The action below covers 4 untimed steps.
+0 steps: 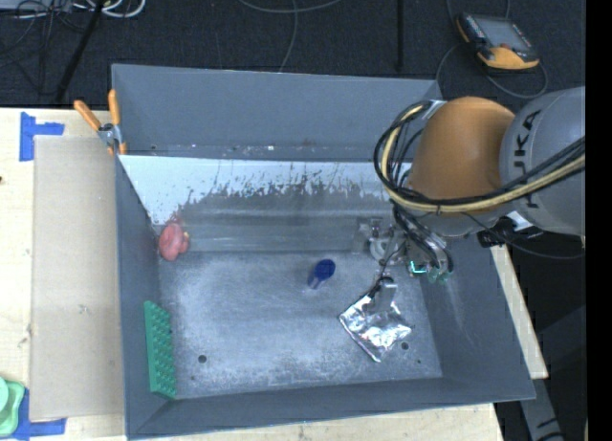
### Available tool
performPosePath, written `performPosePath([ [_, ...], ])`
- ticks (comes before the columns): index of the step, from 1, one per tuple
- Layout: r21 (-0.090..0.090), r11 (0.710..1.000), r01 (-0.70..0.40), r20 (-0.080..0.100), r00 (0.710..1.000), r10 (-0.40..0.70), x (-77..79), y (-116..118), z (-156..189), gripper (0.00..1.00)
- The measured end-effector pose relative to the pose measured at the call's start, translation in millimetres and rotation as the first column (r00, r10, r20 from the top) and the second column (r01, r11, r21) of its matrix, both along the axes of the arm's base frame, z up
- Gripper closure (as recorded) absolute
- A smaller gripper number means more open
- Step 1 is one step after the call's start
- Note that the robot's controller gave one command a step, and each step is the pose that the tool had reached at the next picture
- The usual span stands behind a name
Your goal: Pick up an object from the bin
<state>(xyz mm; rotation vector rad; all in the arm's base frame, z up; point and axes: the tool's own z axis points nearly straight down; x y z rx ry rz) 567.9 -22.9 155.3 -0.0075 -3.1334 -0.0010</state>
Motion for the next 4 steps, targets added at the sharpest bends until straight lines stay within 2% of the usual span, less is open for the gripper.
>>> performPosePath([
  [1, 0.001, 0.968, -0.251, 0.004, 0.968, 0.251, -17.1, -46.5, -87.3, 0.00],
  [2, 0.001, 0.968, -0.251, 0.008, 0.968, 0.251, -15.8, -46.2, -85.6, 1.00],
  [3, -0.004, 0.970, -0.244, 0.018, 0.970, 0.244, 5.6, -50.6, 2.3, 1.00],
  [4, 0.001, 0.972, -0.237, 0.007, 0.972, 0.237, -34.4, -43.3, 28.0, 1.00],
])
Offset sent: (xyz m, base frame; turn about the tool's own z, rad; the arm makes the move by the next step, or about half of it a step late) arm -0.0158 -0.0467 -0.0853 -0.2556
